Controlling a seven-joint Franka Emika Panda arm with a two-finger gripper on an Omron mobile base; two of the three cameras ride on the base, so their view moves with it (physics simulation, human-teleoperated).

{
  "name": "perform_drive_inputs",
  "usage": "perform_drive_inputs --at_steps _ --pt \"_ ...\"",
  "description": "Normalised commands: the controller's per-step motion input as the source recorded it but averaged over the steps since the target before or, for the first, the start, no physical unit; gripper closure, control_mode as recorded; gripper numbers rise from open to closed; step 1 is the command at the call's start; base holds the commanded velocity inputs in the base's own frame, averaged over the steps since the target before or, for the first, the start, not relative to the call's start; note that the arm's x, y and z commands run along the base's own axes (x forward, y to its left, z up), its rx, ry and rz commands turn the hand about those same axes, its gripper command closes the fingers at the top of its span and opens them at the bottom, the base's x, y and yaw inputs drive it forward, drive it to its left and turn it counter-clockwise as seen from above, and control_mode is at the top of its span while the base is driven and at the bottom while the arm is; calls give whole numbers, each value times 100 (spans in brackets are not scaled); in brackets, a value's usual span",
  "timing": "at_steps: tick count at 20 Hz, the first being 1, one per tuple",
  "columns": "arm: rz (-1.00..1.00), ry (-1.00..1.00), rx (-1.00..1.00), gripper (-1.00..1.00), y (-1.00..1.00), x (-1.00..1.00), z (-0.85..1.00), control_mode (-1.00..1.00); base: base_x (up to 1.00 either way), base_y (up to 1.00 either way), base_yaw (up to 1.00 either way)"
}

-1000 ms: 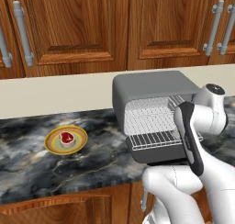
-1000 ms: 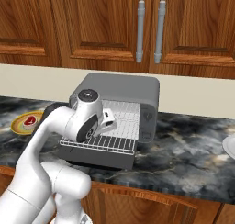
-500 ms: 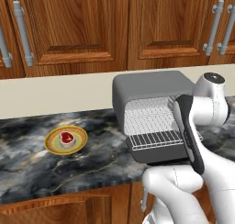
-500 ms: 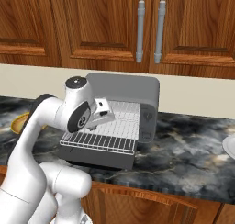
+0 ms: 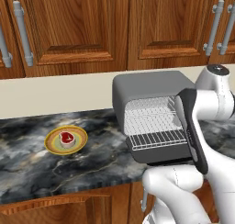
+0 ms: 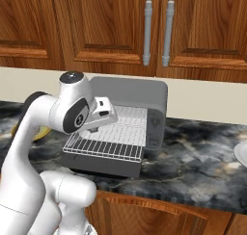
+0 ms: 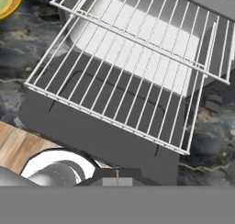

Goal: Open the toaster oven door. Place the bread on the top rack in the toaster oven and place the steak on the bottom rack.

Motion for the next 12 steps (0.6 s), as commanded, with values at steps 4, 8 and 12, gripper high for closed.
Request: perform_drive_inputs --at_steps 4,8,12 --pt "-6 0 0 100 13 -19 19 -100 0 0 0" --pt "-5 0 0 100 19 -21 10 -100 0 0 0" --pt "0 -6 0 -100 51 -11 0 -100 0 0 0"
